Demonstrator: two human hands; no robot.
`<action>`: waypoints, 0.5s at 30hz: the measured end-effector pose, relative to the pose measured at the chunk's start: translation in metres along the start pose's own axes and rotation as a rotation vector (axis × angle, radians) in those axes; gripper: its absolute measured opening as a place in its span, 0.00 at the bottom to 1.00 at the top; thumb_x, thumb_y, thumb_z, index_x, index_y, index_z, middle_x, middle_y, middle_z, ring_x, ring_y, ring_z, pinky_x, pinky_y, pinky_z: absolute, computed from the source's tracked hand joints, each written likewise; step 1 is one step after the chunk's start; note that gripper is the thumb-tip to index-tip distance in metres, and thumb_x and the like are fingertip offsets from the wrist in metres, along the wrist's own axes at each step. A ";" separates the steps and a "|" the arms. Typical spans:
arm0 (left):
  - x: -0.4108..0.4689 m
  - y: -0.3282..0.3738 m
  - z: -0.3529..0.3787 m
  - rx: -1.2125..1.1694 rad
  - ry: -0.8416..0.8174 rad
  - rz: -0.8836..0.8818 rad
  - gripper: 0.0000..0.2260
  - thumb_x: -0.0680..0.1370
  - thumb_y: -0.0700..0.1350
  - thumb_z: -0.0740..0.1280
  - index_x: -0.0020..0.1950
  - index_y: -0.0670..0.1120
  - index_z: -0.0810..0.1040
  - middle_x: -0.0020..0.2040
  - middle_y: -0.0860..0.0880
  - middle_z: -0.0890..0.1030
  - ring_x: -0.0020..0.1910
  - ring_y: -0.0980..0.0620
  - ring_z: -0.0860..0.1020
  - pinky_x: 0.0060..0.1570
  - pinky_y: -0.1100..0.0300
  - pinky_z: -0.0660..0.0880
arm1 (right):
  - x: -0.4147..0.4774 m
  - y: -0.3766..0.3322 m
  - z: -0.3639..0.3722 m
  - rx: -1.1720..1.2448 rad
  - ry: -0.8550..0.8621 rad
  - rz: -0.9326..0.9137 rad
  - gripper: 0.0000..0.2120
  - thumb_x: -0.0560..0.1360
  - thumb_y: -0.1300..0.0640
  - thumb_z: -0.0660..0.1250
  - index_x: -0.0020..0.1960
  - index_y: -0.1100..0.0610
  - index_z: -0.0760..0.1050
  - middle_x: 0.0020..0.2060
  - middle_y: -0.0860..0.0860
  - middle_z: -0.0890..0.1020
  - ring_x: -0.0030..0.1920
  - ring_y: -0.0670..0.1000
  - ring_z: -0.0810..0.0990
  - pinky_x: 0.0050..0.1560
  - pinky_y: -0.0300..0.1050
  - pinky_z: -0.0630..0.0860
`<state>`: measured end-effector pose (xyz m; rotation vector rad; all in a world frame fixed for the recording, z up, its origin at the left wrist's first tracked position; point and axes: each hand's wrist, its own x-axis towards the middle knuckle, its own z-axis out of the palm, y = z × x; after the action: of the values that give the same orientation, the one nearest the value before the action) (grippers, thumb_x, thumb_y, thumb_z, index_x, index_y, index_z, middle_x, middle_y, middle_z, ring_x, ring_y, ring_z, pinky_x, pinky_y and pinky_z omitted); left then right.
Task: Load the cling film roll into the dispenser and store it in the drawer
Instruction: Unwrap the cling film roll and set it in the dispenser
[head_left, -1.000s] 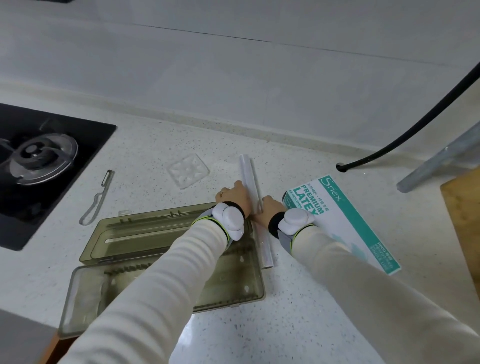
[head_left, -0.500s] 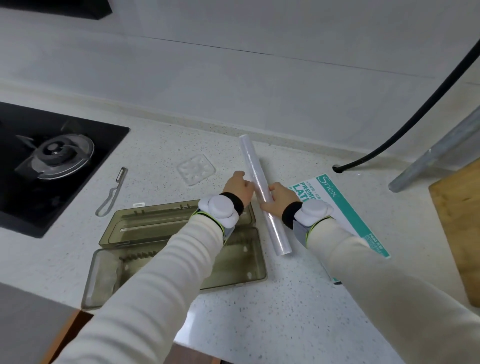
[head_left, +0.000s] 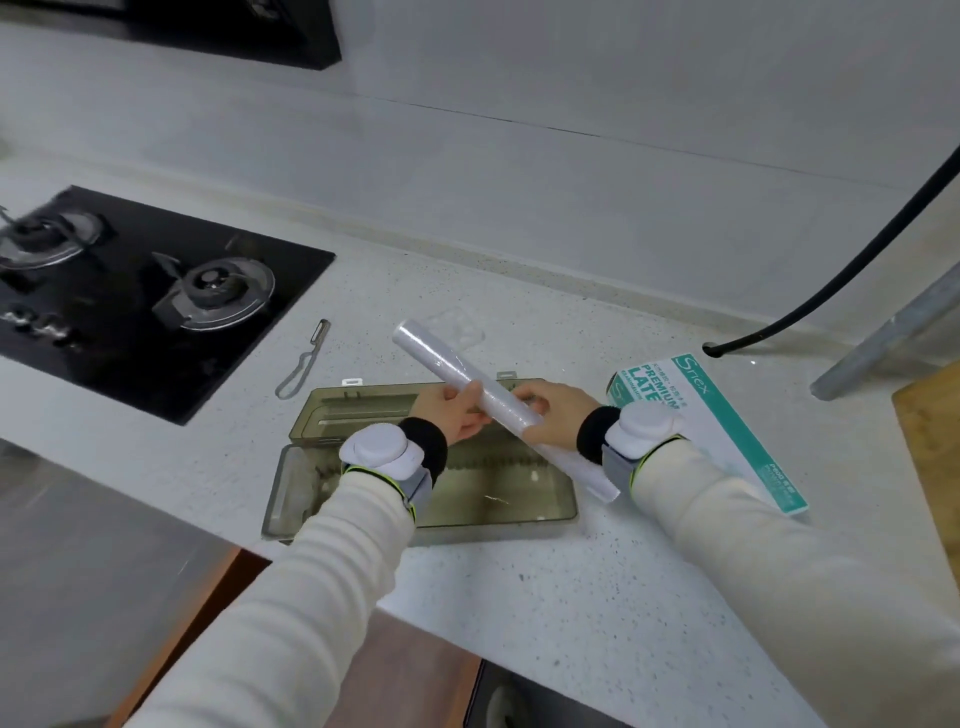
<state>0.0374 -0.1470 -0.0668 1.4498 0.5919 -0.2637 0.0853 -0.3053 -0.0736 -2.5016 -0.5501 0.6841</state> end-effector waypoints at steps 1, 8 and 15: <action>-0.005 -0.003 -0.006 -0.027 0.001 -0.010 0.15 0.80 0.44 0.62 0.63 0.37 0.71 0.58 0.38 0.79 0.52 0.43 0.80 0.57 0.53 0.76 | -0.001 -0.005 0.002 -0.004 -0.007 -0.009 0.24 0.71 0.55 0.69 0.66 0.51 0.69 0.59 0.50 0.76 0.54 0.50 0.75 0.50 0.39 0.68; -0.037 -0.020 -0.033 -0.139 -0.013 -0.016 0.17 0.80 0.43 0.62 0.66 0.36 0.69 0.61 0.36 0.77 0.53 0.42 0.79 0.59 0.52 0.75 | -0.007 -0.038 0.016 -0.042 -0.055 -0.008 0.28 0.70 0.50 0.71 0.67 0.53 0.67 0.61 0.50 0.75 0.59 0.51 0.74 0.55 0.40 0.70; -0.060 -0.030 -0.043 -0.209 -0.025 0.014 0.18 0.80 0.39 0.60 0.69 0.34 0.65 0.64 0.35 0.74 0.62 0.38 0.76 0.59 0.53 0.73 | -0.014 -0.057 0.027 0.013 0.011 -0.082 0.24 0.67 0.47 0.73 0.62 0.51 0.73 0.59 0.49 0.78 0.59 0.50 0.76 0.60 0.44 0.73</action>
<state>-0.0374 -0.1197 -0.0612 1.2468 0.5711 -0.2027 0.0451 -0.2573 -0.0586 -2.4540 -0.6385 0.6406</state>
